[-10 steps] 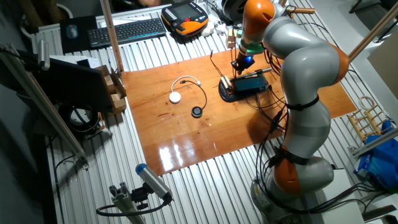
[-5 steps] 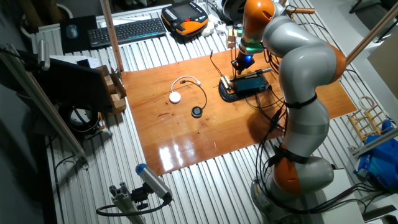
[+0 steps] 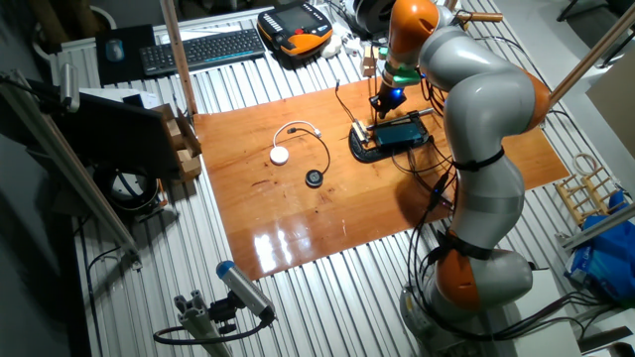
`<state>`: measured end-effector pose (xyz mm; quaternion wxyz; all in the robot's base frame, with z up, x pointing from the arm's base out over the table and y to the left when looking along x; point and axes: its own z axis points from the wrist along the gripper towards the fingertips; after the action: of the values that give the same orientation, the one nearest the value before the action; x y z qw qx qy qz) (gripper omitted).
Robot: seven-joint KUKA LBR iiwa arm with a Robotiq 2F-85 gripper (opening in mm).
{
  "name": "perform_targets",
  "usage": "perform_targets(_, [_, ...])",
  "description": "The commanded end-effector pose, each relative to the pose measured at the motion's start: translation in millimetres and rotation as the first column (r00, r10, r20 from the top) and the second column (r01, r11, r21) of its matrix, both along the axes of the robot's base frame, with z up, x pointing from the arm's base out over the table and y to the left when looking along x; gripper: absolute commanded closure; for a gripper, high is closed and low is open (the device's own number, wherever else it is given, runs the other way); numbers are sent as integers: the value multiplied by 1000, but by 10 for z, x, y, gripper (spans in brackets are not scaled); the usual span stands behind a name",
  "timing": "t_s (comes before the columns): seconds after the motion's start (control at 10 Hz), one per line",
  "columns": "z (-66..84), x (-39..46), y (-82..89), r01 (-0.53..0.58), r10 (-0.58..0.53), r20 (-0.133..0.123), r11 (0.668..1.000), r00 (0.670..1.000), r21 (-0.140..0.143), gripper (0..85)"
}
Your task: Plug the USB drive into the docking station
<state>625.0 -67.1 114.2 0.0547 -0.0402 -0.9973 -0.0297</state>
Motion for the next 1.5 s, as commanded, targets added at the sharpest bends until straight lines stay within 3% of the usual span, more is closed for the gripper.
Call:
perform_targets(0.0, [-13, -2, 1, 1, -1, -2, 1000, 1000, 2, 850])
perform_targets(0.3, [-13, -5, 4, 10, -10, -3, 1000, 1000, 14, 850])
perform_targets(0.5, [0, -5, 7, 10, -10, 1, 1000, 1000, 8, 850])
perform_targets(0.6, [0, -4, 8, 5, -5, 6, 1000, 1000, -3, 680])
perform_targets(0.7, [-2, -6, 9, 7, -7, 18, 1000, 1000, -16, 680])
perform_targets(0.8, [-4, -9, 13, 10, -10, 19, 1000, 1000, -21, 510])
perform_targets(1.1, [-11, -8, 16, 24, -24, 25, 999, 999, -26, 510])
perform_targets(1.4, [-22, 1, 16, 28, -28, 8, 999, 1000, -27, 510])
